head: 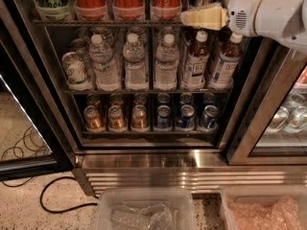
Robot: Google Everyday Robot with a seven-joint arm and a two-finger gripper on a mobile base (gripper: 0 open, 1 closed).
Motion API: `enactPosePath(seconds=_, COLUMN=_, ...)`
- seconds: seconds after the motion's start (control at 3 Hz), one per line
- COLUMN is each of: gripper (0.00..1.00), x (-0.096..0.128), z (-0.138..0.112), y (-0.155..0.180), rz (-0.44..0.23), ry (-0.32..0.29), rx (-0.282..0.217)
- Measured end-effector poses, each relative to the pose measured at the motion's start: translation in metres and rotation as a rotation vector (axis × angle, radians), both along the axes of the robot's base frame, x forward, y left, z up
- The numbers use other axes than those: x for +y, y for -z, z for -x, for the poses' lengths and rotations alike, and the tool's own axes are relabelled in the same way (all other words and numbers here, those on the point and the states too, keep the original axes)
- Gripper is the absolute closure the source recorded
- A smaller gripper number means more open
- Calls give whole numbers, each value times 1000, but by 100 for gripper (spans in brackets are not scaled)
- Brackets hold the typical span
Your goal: Pick redbull can from top shelf of fridge
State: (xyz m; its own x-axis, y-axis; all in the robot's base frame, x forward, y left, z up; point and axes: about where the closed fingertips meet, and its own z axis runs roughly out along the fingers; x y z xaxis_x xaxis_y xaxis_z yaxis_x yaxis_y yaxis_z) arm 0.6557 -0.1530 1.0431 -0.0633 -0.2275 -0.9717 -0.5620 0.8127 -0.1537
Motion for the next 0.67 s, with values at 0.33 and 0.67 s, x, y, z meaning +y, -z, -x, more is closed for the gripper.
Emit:
enactPosePath(seconds=0.33, gripper=14, x=4, z=0, y=0, rz=-7, ry=-1, rx=0)
enactPosePath(seconds=0.67, gripper=14, x=4, z=0, y=-1, rz=-8, ry=0, rx=0)
